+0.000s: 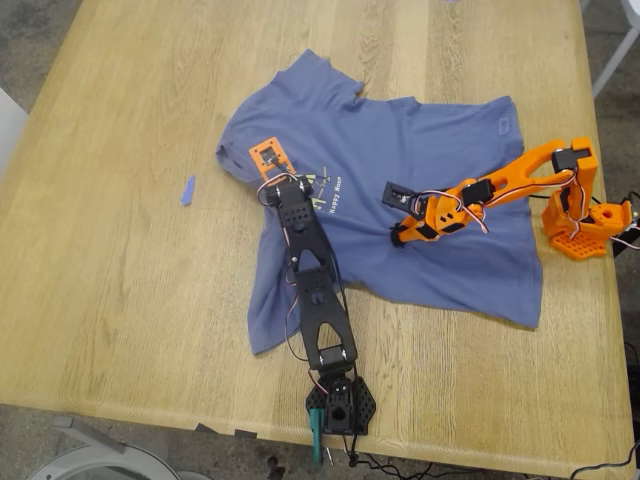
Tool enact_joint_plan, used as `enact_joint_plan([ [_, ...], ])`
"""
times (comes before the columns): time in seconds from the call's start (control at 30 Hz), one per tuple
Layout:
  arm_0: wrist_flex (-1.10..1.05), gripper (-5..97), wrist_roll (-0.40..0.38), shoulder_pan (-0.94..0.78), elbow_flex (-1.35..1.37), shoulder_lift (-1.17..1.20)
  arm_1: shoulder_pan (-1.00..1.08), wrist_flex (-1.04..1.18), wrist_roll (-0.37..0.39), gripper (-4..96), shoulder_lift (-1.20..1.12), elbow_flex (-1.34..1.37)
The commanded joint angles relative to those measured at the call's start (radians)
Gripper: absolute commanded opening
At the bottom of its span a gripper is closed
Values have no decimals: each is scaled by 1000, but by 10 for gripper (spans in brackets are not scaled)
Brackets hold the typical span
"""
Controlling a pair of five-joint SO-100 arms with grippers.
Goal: Fold a T-shirt
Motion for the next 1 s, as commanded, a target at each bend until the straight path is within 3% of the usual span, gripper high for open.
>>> enact_joint_plan([
  [0.0, 3, 0, -6, 35, -37, 206, 41, 15, -12, 0, 78, -61],
  [0.97, -100, 0, -2, 313, -37, 261, 354, 138, -34, 0, 236, -150],
])
